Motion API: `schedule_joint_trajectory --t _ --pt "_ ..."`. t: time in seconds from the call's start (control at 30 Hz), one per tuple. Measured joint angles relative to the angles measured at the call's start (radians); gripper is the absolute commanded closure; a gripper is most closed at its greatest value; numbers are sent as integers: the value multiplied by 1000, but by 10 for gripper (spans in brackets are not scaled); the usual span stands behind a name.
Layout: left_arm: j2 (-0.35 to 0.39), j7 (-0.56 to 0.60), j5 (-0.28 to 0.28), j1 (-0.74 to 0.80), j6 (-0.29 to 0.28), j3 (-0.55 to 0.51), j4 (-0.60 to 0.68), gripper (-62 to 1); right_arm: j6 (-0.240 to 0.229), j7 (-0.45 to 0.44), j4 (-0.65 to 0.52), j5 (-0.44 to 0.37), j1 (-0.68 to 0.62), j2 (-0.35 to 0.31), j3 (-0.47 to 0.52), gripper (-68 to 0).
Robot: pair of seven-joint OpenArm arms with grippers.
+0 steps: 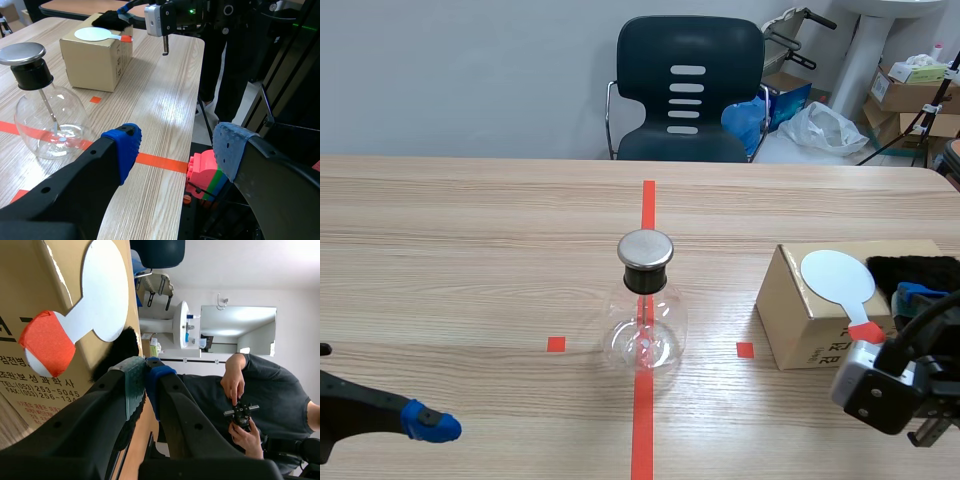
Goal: Do the electroscope experiment
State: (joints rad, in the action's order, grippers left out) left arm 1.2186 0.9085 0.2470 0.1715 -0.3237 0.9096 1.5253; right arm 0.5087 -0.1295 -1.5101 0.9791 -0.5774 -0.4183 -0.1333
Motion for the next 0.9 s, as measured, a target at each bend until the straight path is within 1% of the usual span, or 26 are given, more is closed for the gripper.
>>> schedule_joint_trajectory --t 0.1,0.2,0.3,0.4,0.47,0.5,0.57,0.6,0.67,0.77,0.83,0.9 --pt "0 0 0 0 0 0 0 -343 11 0 0 0 -3 0 0 -9" --pt "0 0 0 0 0 0 0 -343 61 8 0 0 -23 0 1 -9" --pt "0 -6 0 0 0 0 0 -343 63 7 0 0 -71 0 14 -9" --pt "0 -7 0 0 0 0 0 -343 63 7 0 0 -121 0 52 -9" --pt "0 -7 0 0 0 0 0 -343 63 11 0 0 -136 0 79 -10" --pt "0 -7 0 0 0 0 0 -343 63 11 0 0 -136 0 90 -21" --pt "0 -7 0 0 0 0 0 -343 63 19 0 -11 -134 0 101 -70" --pt "0 -7 0 0 0 0 0 -343 63 20 1 -23 -132 0 100 -103" --pt "0 -8 0 0 0 0 0 -343 63 18 13 -19 -130 0 99 -172" --pt "0 -8 0 0 0 0 0 -343 63 10 42 -19 -127 3 98 -294" --pt "0 -8 0 0 0 0 0 -343 61 10 64 -18 -113 19 98 -382" --pt "0 -8 0 0 0 0 0 -343 60 9 75 -6 -94 32 85 -490"
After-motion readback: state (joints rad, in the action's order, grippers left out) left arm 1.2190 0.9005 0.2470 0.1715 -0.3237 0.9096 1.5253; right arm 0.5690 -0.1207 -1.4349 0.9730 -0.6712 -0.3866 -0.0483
